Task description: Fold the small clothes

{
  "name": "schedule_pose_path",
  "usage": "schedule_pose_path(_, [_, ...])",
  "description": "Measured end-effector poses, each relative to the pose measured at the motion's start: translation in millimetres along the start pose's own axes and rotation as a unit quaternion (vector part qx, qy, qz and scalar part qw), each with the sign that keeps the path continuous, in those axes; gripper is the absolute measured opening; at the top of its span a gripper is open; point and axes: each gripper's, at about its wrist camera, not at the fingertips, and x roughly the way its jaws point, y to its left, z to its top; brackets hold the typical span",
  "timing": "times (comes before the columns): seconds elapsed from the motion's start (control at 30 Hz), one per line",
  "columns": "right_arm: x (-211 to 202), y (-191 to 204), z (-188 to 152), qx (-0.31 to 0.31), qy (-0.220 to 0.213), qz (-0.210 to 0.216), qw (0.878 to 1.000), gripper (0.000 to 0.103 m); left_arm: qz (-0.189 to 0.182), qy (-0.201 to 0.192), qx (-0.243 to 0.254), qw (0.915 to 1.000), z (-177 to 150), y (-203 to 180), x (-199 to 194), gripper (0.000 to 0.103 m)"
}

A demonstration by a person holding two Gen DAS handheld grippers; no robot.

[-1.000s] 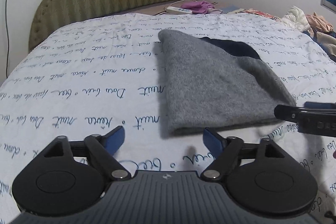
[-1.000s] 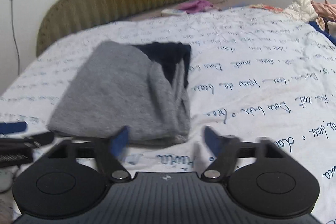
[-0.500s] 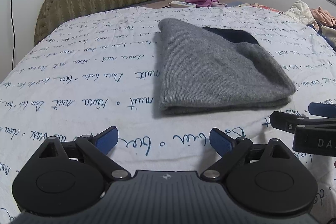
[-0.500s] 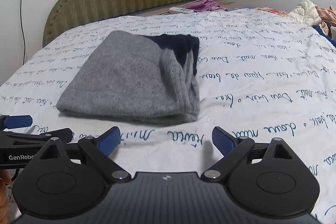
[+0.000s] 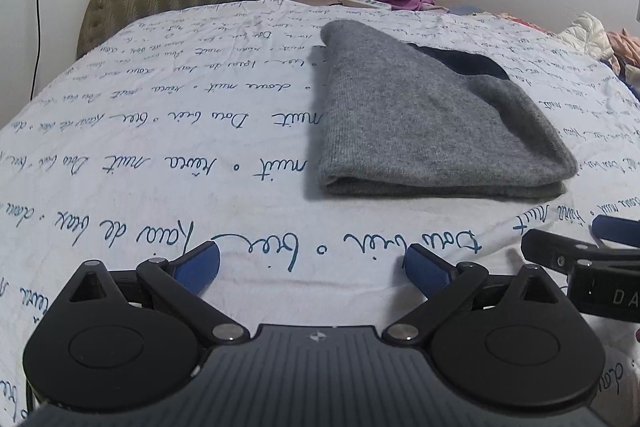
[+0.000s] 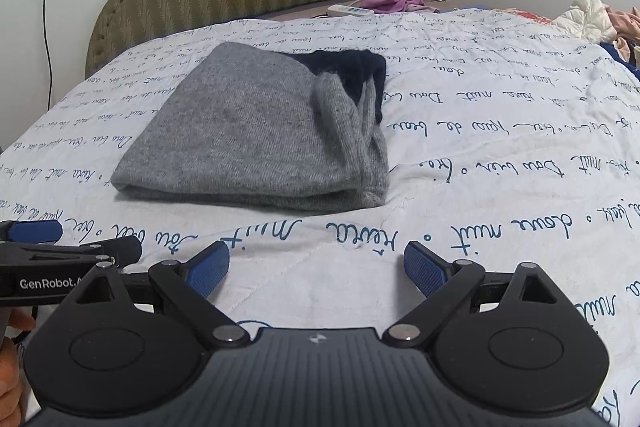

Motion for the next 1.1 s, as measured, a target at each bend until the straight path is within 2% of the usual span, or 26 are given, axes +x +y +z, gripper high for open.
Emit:
schedule_pose_path(0.8, [7,-9,-5,-0.012,-0.011,-0.010,1.000,0.095,-0.002,-0.029,-0.009,0.9995,-13,3,3,0.103])
schedule_pose_path(0.97, [11,-14,-9,-0.003,-0.015,-0.011,1.000,0.100,0.009,-0.027,0.004,0.9996,-14,-2,4,0.103])
schedule_pose_path(1.1, [14,-7,-12,-0.022,-0.012,-0.019,1.000,0.103,0.012,-0.027,0.004,0.9995,-14,-3,5,0.103])
